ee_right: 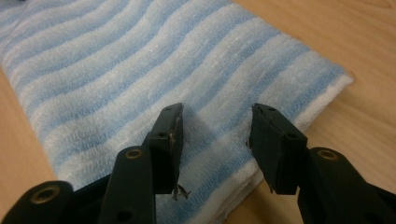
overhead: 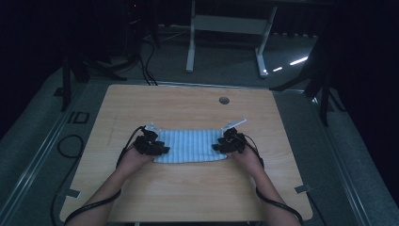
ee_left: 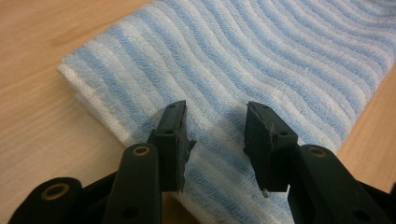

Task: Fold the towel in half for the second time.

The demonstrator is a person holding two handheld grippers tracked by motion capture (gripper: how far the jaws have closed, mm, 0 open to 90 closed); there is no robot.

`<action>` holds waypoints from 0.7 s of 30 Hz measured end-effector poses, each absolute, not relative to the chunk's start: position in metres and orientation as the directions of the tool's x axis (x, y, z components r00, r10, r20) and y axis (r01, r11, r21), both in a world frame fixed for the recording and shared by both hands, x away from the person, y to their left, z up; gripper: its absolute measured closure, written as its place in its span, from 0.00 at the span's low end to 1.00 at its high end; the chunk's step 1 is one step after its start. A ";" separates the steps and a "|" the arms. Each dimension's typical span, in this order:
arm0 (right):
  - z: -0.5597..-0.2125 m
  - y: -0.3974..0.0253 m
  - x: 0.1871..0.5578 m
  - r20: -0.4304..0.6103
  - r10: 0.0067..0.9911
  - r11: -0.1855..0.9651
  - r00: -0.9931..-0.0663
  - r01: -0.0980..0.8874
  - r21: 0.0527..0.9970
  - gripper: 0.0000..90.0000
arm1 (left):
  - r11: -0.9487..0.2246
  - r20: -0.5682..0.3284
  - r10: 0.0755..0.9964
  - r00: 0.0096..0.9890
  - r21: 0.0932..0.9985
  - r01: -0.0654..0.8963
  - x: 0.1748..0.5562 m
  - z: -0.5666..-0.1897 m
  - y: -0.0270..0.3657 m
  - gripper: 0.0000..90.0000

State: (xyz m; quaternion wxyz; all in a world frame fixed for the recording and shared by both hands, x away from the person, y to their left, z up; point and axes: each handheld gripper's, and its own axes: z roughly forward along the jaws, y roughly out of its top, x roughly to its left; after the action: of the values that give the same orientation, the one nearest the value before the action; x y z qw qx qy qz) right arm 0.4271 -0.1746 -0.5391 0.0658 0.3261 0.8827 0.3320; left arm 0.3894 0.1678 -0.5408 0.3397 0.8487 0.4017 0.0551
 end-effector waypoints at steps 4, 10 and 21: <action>-0.539 -0.171 0.435 0.106 0.623 0.563 -0.775 0.538 0.628 0.59 | -0.440 -0.178 0.727 0.663 0.620 0.649 0.394 -0.541 0.170 0.65; -0.537 -0.166 0.441 0.088 0.624 0.572 -0.777 0.530 0.626 0.56 | -0.411 -0.200 0.732 0.652 0.633 0.656 0.396 -0.537 0.171 0.58; -0.520 -0.177 0.421 0.138 0.576 0.511 -0.806 0.487 0.708 0.31 | -0.384 -0.231 0.678 0.698 0.698 0.604 0.378 -0.529 0.174 0.17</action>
State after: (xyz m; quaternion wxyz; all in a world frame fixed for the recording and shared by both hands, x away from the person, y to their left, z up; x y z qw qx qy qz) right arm 0.4206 -0.1775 -0.5197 0.0574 0.3065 0.8673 0.3881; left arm 0.3779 0.1743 -0.5292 0.3989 0.8305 0.3861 0.0464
